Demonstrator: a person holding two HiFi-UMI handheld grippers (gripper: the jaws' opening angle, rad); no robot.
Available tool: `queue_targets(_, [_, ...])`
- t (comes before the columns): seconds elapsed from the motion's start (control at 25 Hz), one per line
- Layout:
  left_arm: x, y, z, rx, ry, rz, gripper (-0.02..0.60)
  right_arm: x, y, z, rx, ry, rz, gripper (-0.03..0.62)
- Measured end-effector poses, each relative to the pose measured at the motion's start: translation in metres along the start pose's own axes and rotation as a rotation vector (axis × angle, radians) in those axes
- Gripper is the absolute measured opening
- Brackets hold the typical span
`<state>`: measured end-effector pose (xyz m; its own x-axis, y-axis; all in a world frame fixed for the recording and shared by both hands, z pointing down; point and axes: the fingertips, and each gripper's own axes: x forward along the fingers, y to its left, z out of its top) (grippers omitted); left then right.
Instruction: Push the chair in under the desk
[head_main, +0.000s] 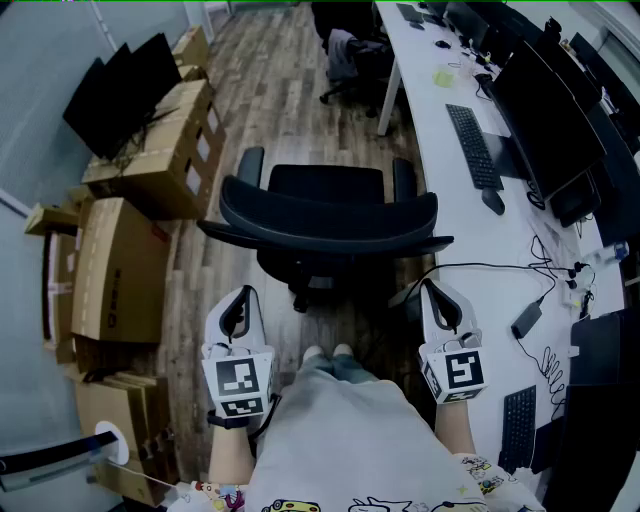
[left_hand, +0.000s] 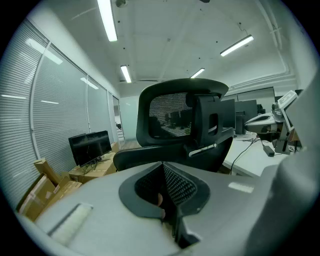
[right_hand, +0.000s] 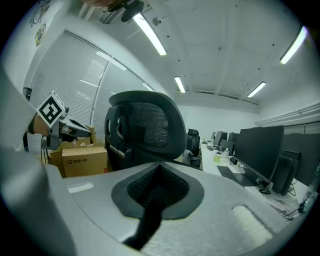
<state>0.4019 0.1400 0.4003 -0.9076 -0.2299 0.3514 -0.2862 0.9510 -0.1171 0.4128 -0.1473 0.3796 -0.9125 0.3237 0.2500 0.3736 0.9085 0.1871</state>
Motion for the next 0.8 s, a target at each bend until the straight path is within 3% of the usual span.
queue_targets(0.24, [-0.003,0.009,0.007,0.059,-0.062,0.01,0.02,-0.003,-0.006,0.005,-0.026,-0.039,0.016,0.003])
queue_targets(0.36, [0.0,0.015,0.01,0.09,-0.079,-0.01,0.077,0.0,-0.007,0.007,-0.055,-0.036,0.053,0.087])
queue_targets(0.8, [0.027,0.037,0.008,0.255,-0.111,-0.061,0.179,0.016,-0.002,0.007,-0.203,-0.007,0.176,0.217])
